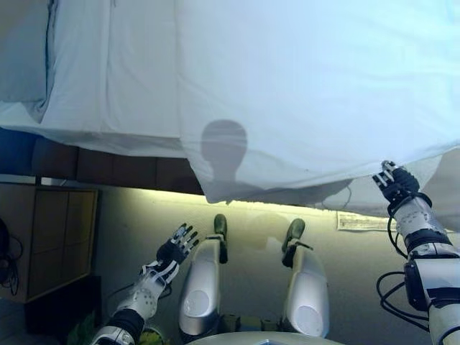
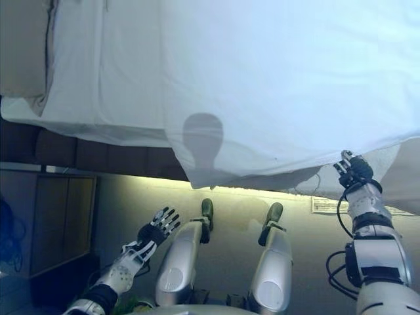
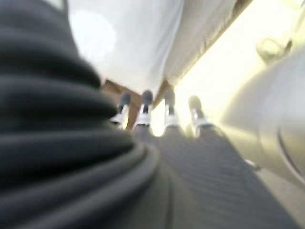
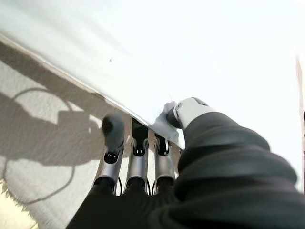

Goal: Make the bed neatly

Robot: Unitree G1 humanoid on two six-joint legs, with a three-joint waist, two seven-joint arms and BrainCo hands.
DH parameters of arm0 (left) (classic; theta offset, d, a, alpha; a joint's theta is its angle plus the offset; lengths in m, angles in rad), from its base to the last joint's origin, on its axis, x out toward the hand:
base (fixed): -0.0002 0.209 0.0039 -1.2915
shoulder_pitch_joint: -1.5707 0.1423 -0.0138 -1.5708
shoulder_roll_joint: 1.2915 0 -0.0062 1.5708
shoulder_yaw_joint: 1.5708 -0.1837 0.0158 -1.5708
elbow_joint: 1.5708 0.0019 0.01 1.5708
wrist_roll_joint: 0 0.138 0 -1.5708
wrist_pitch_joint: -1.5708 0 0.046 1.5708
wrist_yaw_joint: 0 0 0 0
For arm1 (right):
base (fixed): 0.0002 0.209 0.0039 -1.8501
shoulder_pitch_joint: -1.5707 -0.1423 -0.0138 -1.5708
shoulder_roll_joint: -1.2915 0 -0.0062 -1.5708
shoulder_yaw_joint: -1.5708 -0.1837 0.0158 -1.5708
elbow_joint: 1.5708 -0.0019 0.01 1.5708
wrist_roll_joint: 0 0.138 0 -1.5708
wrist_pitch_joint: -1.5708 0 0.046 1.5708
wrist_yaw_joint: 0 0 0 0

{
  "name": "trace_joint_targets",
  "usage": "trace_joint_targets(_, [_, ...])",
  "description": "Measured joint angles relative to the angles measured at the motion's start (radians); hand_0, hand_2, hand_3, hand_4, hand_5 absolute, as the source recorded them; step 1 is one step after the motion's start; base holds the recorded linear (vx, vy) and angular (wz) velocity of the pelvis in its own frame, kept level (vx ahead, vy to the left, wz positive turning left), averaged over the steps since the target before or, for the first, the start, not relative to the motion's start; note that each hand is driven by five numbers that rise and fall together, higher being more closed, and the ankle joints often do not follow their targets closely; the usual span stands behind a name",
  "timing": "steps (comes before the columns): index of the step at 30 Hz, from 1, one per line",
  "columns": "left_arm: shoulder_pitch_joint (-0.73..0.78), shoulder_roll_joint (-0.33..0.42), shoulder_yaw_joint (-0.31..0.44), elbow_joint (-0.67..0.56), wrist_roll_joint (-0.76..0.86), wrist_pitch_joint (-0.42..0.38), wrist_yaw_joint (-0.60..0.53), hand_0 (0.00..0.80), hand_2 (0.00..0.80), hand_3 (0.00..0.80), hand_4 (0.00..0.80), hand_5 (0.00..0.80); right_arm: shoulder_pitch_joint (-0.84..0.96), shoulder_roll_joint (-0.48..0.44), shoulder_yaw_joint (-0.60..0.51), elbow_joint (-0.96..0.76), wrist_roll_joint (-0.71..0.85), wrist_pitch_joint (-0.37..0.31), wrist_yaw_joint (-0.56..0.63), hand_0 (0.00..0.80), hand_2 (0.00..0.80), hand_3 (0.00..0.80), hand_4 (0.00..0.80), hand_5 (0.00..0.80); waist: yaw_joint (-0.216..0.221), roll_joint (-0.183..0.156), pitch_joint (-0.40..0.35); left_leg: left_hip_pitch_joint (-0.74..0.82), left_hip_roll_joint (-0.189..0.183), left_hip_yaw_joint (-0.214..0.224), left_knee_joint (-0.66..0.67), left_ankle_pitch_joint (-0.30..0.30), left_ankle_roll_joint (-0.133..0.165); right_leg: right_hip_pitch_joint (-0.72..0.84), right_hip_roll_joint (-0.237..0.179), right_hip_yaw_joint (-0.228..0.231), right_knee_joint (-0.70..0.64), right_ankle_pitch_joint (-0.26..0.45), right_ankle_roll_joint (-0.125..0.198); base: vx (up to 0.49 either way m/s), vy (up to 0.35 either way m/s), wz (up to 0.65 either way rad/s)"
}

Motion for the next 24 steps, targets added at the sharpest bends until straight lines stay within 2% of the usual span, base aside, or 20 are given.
trace_joint_targets(8, [-0.004,0.009,0.021,0.0,0.019,0.002,0.001,0.0,0.0,0.0,0.0,0.0,0.018,0.01,0.0,-0.006,0.0,0.0,0.035,0.8,0.8,0.8,0.8,0.8,0.001,-0.023,-0.013,0.084,0.001,0.006,-0.068,0.014,-0.004,0.092,0.01,-0.026,-0.076,0.009,0.007,0.009,-0.028,0.01])
trace_joint_targets(17, [-0.004,0.02,0.038,0.008,0.04,0.011,-0.017,0.0,0.0,0.0,0.0,0.0,0.018,0.013,0.0,-0.027,0.002,0.01,0.043,0.8,0.8,0.8,0.8,0.8,-0.002,-0.023,-0.023,0.102,0.001,0.011,-0.082,0.017,-0.001,0.121,0.017,-0.028,-0.118,0.035,0.008,-0.002,0.005,-0.01])
trace_joint_targets(20, [-0.006,0.036,0.03,0.002,0.103,0.021,-0.033,0.0,0.0,0.0,0.0,0.0,0.025,0.048,0.0,-0.038,0.007,0.011,0.05,0.8,0.8,0.8,0.8,0.8,-0.013,-0.026,-0.03,0.14,0.003,0.022,-0.124,0.033,-0.003,0.168,0.031,-0.028,-0.19,0.071,0.008,0.012,0.044,-0.09])
trace_joint_targets(24, [-0.045,0.048,-0.016,0.01,0.223,0.097,0.005,0.0,0.0,0.0,0.0,0.0,0.042,0.133,0.013,-0.084,0.054,0.022,0.055,0.8,0.8,0.8,0.8,0.8,-0.044,-0.035,-0.093,0.188,0.003,0.041,-0.204,0.06,-0.009,0.212,0.049,-0.027,-0.283,0.11,0.007,0.018,0.05,-0.1])
